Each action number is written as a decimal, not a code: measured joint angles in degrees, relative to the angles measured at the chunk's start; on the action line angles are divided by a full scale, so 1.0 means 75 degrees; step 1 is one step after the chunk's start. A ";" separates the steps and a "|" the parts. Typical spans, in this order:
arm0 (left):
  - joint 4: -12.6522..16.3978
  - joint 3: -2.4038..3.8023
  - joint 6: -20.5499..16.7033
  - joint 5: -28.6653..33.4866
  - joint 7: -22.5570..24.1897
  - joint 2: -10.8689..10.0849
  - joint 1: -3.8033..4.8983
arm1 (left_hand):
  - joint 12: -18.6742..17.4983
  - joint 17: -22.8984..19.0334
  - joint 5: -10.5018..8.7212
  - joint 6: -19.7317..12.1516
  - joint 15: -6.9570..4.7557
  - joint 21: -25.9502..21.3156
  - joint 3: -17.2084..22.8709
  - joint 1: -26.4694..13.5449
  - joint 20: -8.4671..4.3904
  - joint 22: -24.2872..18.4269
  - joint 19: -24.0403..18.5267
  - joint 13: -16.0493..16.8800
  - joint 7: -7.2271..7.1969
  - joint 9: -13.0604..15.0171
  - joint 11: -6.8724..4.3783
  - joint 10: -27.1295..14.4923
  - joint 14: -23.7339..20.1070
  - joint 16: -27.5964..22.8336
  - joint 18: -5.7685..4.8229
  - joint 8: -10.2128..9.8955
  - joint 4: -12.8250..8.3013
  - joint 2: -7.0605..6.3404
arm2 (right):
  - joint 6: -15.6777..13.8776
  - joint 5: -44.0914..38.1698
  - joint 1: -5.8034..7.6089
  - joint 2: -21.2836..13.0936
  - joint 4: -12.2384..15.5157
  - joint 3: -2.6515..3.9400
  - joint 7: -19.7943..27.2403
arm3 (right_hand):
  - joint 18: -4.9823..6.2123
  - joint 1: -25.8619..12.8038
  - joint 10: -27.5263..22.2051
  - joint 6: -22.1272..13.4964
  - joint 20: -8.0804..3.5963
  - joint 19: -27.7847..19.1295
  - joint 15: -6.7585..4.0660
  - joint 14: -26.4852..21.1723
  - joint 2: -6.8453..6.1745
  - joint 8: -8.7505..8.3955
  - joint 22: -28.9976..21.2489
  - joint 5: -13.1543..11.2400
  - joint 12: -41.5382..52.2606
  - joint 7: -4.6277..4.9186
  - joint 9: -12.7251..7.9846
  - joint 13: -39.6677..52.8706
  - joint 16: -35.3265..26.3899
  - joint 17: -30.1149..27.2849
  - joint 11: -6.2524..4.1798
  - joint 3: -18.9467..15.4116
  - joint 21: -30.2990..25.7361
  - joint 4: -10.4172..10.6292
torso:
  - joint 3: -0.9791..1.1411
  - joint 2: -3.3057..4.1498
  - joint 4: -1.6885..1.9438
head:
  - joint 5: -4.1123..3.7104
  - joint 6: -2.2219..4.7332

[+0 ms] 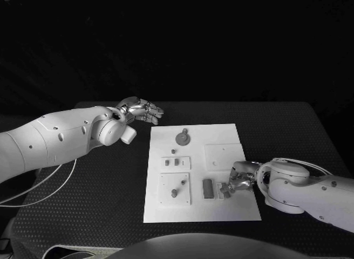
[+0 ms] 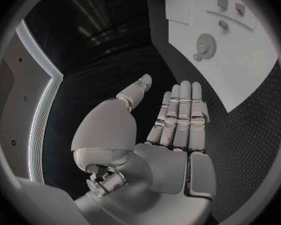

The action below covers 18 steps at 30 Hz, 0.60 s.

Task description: Assemble the parts on the task board

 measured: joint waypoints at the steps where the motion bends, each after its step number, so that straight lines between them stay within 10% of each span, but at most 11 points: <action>1: 0.0000 0.0000 0.0000 0.0000 0.0000 -0.0001 0.0000 | 0.0000 0.0000 0.0000 0.0000 0.0000 0.0000 0.0000 0.0000 0.0000 0.0000 0.0000 0.0000 0.0000 0.0000 0.0000 0.0000 0.0000 0.0000 0.0000 0.0000 0.0000 0.0000 | 0.0002 -0.0024 -0.0001 0.0003 0.0000 0.0000 0.0001 | 0.0004 0.0052 0.0000 0.0003 0.0000 0.0000 0.0001 0.0001 0.0053 0.0000 0.0000 0.0000 0.0000 0.0003 0.0000 0.0000 0.0000 -0.0016 0.0000 -0.0016 0.0000 -0.0193 | 0.0000 0.0000 -0.0002 | 0.0001 -0.0004; 7: 0.0000 -0.0001 0.0001 0.0000 -0.0002 -0.0001 0.0000 | 0.0000 -0.0001 0.0000 0.0000 0.0000 0.0000 0.0000 0.0000 0.0000 0.0000 0.0000 0.0000 0.0000 0.0000 0.0000 0.0000 0.0000 0.0000 0.0000 0.0000 0.0000 0.0000 | 0.0000 -0.0129 -0.0002 0.0019 -0.0004 0.0009 0.0033 | 0.0037 0.0211 0.0025 0.0003 0.0001 -0.0001 0.0010 0.0008 0.0166 -0.0003 0.0000 -0.0004 0.0000 0.0003 0.0000 0.0000 0.0000 -0.0073 0.0026 0.0038 0.0000 -0.0870 | 0.0004 0.0000 -0.0006 | -0.0004 -0.0026; 18: -0.0003 -0.0001 0.0003 0.0000 -0.0004 -0.0009 0.0000 | 0.0000 0.0007 0.0000 0.0000 0.0000 0.0000 0.0000 0.0000 0.0000 -0.0006 0.0000 0.0006 0.0000 0.0001 0.0000 0.0000 0.0000 0.0000 0.0000 0.0000 0.0000 0.0000 | -0.0081 -0.0155 -0.0006 -0.0047 -0.0017 0.0018 0.0173 | 0.0042 0.0523 0.0024 0.0001 0.0002 -0.0002 0.0023 -0.0005 0.0097 -0.0136 0.0000 -0.0053 0.0000 0.0003 -0.0016 -0.0004 0.0000 -0.0111 0.0028 0.0098 0.0000 -0.0950 | 0.0010 -0.0001 -0.0007 | -0.0022 -0.0040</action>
